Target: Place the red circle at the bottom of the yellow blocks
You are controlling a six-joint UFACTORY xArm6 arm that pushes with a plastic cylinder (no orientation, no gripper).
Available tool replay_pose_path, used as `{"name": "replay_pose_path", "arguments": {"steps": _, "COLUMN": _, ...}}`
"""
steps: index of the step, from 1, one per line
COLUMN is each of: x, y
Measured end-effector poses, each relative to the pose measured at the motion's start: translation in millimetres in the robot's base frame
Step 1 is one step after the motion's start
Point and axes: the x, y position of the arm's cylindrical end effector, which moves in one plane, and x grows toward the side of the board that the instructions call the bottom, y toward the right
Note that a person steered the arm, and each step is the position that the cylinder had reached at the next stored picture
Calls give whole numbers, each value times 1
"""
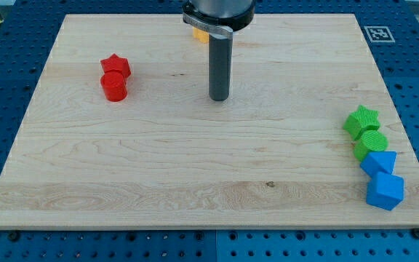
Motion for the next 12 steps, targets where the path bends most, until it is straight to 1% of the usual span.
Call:
{"name": "replay_pose_path", "arguments": {"steps": 1, "x": 16, "y": 0}}
{"name": "replay_pose_path", "arguments": {"steps": 2, "x": 58, "y": -8}}
{"name": "replay_pose_path", "arguments": {"steps": 3, "x": 86, "y": -48}}
{"name": "replay_pose_path", "arguments": {"steps": 4, "x": 83, "y": -129}}
{"name": "replay_pose_path", "arguments": {"steps": 5, "x": 53, "y": -203}}
{"name": "replay_pose_path", "arguments": {"steps": 6, "x": 15, "y": -249}}
{"name": "replay_pose_path", "arguments": {"steps": 7, "x": -20, "y": -268}}
{"name": "replay_pose_path", "arguments": {"steps": 8, "x": -33, "y": -247}}
{"name": "replay_pose_path", "arguments": {"steps": 9, "x": -34, "y": -211}}
{"name": "replay_pose_path", "arguments": {"steps": 10, "x": -30, "y": -194}}
{"name": "replay_pose_path", "arguments": {"steps": 12, "x": -10, "y": -196}}
